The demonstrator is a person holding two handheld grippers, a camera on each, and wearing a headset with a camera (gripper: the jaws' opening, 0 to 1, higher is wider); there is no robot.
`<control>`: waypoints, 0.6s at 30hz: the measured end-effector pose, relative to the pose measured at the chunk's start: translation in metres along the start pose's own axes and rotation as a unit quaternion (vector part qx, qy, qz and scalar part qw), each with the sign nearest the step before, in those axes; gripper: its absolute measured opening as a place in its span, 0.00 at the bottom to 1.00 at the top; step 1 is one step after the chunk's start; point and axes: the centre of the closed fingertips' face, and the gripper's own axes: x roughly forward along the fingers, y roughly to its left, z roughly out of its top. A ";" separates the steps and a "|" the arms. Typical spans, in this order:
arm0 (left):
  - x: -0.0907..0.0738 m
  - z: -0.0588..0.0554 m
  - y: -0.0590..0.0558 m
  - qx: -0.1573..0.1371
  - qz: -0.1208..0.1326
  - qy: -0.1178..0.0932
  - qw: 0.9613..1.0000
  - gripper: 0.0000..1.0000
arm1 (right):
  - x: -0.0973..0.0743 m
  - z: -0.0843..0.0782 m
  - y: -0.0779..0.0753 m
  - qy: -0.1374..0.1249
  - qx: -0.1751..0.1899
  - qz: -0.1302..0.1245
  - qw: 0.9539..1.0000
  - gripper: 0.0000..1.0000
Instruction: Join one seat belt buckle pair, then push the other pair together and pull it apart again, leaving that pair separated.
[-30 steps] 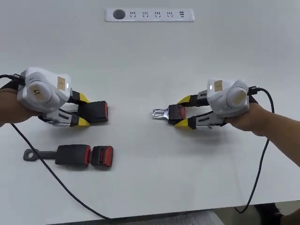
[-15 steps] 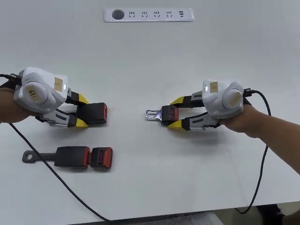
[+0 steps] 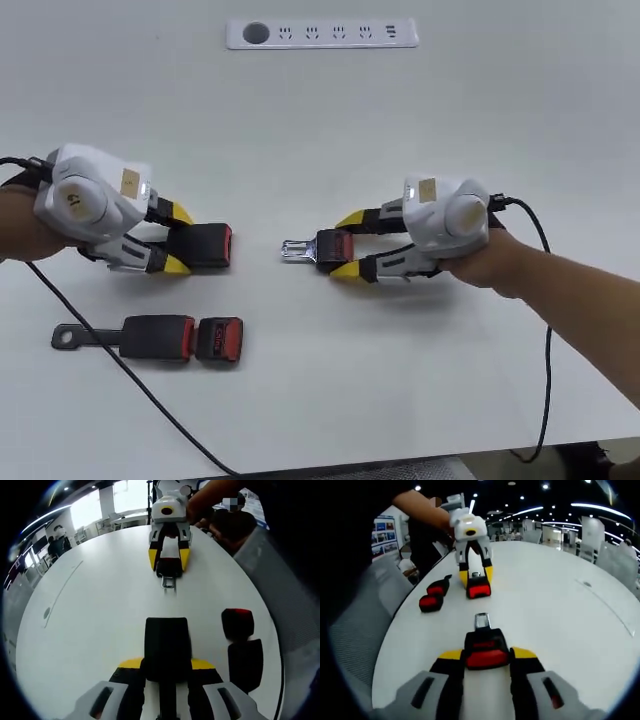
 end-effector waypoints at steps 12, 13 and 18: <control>0.000 0.000 0.000 -0.002 0.000 0.003 1.000 0.34 | 0.027 0.022 0.006 -0.013 -0.001 0.005 1.000 0.37; 0.000 0.000 0.000 -0.002 0.000 0.004 1.000 0.34 | 0.030 0.024 0.005 -0.013 0.000 0.006 1.000 0.37; 0.000 -0.001 0.000 0.000 -0.001 0.009 1.000 0.34 | 0.044 0.033 0.003 -0.012 -0.004 0.007 1.000 0.37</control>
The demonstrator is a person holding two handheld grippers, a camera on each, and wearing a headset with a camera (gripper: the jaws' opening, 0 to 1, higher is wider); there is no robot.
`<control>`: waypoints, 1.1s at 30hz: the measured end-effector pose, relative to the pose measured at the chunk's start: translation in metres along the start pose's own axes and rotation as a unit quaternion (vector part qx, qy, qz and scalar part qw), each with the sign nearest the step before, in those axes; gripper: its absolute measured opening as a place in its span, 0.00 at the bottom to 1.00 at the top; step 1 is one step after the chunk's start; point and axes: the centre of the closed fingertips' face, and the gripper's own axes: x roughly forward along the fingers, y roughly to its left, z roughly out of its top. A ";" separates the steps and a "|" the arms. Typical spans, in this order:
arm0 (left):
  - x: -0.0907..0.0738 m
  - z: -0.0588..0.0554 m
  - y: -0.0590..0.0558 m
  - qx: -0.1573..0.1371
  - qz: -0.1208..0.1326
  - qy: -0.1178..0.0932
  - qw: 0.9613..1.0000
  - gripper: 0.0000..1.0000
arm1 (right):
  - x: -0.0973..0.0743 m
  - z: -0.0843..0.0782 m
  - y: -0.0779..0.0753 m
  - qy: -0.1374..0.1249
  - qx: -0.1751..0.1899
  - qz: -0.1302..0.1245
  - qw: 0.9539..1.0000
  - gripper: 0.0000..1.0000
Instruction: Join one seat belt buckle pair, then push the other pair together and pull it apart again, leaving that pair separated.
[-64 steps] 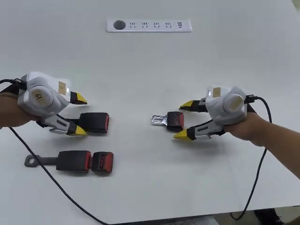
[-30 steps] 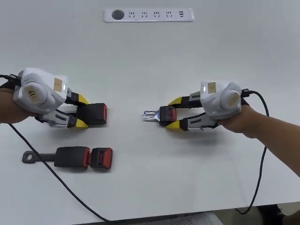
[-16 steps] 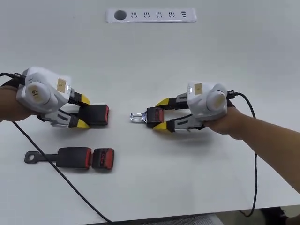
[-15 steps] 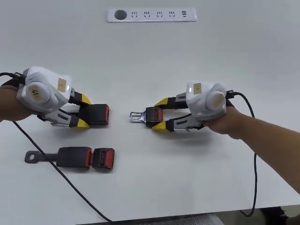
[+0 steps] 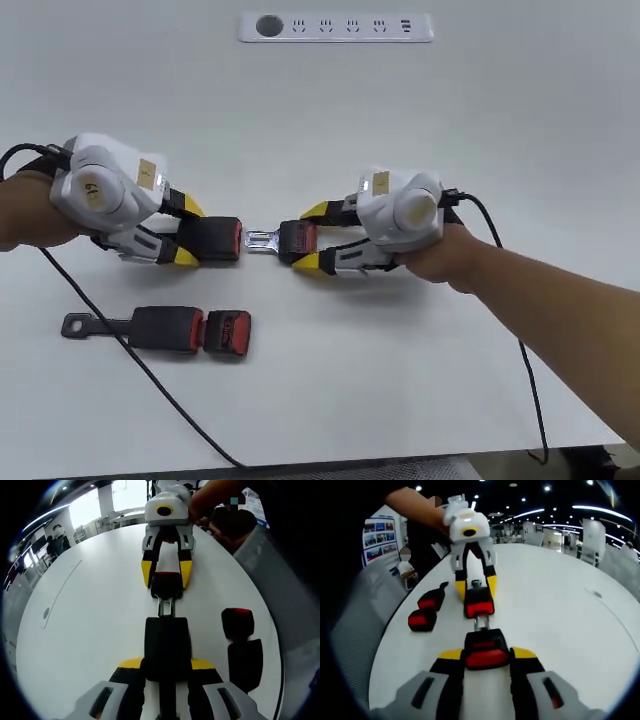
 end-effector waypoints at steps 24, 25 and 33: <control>0.001 0.000 0.001 0.017 -0.007 0.029 0.999 0.33 | 0.024 0.012 0.000 0.022 0.005 0.001 1.000 0.36; 0.001 0.000 0.000 0.020 -0.010 0.031 0.999 0.33 | 0.027 0.013 0.000 0.019 0.007 0.001 1.000 0.36; 0.001 0.000 0.000 0.022 -0.011 0.040 0.999 0.33 | 0.033 0.018 0.000 0.026 0.011 -0.011 1.000 0.36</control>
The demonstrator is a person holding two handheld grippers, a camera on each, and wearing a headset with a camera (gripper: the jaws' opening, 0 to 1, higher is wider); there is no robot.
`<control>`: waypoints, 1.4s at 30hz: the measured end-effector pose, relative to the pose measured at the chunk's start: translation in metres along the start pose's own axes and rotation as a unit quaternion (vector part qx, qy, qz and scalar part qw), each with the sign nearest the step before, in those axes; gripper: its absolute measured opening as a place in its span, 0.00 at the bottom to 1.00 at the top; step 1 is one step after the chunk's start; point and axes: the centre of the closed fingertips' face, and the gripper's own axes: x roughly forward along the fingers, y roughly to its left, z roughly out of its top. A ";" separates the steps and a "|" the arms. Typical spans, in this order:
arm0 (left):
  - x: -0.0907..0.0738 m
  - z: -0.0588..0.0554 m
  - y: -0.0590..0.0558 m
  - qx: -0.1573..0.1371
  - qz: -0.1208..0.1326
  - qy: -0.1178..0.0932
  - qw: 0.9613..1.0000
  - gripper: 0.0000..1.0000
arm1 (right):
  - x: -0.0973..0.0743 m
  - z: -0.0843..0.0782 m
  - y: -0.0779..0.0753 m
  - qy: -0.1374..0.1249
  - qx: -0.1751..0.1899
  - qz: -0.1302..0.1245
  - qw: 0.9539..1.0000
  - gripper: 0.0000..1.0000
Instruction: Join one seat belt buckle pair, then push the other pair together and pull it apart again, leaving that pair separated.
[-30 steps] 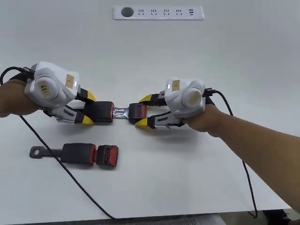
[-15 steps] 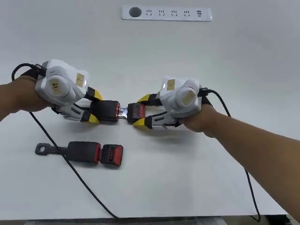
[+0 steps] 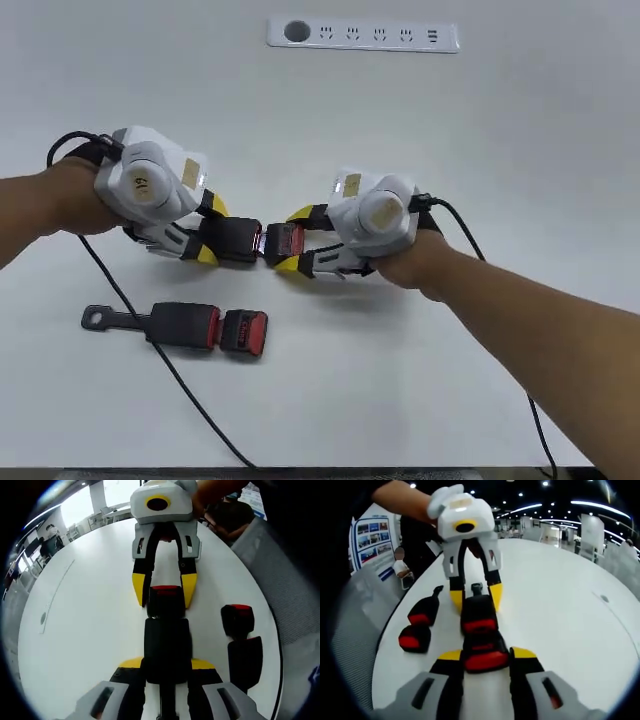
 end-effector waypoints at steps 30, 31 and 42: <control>-0.001 0.000 0.000 -0.016 0.003 0.007 1.000 0.33 | 0.005 0.002 -0.003 0.044 -0.006 -0.034 0.998 0.37; -0.001 0.000 0.001 -0.016 0.003 0.009 1.000 0.33 | 0.005 0.001 -0.003 0.045 -0.006 -0.034 0.998 0.37; -0.001 0.000 0.001 -0.019 0.004 0.010 1.000 0.33 | 0.004 0.001 -0.002 0.054 -0.011 -0.037 0.998 0.37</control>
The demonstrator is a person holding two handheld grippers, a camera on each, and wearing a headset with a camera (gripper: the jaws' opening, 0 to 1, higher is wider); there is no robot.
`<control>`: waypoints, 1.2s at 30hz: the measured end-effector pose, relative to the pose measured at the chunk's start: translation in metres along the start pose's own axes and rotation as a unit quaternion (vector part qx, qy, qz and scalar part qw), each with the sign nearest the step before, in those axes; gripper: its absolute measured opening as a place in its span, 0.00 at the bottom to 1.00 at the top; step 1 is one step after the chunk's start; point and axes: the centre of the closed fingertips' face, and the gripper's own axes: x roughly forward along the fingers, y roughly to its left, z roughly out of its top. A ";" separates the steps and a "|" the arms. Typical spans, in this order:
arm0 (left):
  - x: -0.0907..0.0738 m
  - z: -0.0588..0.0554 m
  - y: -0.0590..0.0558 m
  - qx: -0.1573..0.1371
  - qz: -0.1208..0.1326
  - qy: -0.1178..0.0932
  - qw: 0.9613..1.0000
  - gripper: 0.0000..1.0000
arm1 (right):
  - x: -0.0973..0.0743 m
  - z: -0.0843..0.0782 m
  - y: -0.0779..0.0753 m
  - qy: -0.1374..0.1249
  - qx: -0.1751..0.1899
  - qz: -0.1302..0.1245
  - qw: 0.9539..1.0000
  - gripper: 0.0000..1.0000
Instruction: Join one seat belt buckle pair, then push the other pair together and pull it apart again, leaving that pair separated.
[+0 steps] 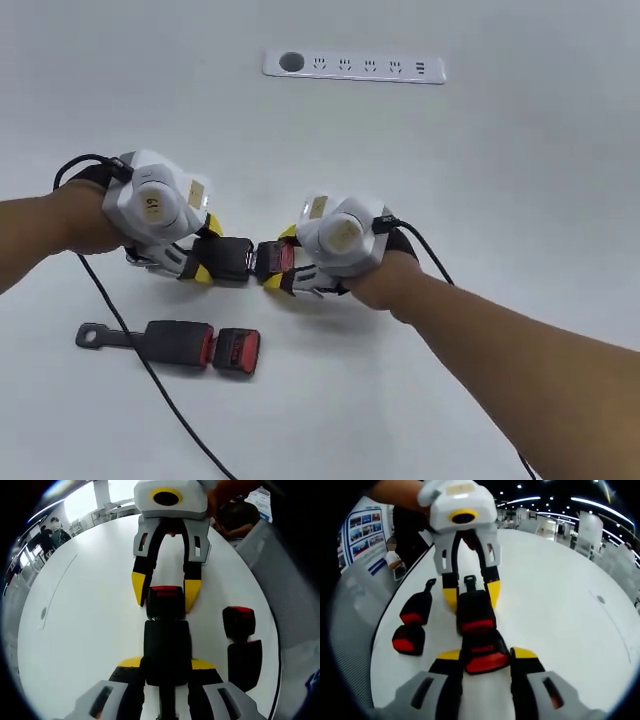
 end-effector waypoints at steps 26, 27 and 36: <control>-0.001 0.000 -0.002 -0.014 0.003 -0.036 0.999 0.34 | -0.037 -0.036 -0.013 0.002 -0.008 0.001 1.000 0.38; -0.001 0.000 -0.001 -0.017 0.004 -0.042 0.999 0.34 | -0.039 -0.037 -0.013 0.003 -0.008 0.001 1.000 0.38; -0.001 0.001 -0.001 -0.029 0.007 -0.059 0.998 0.34 | -0.063 -0.058 -0.020 -0.001 0.001 -0.006 1.000 0.38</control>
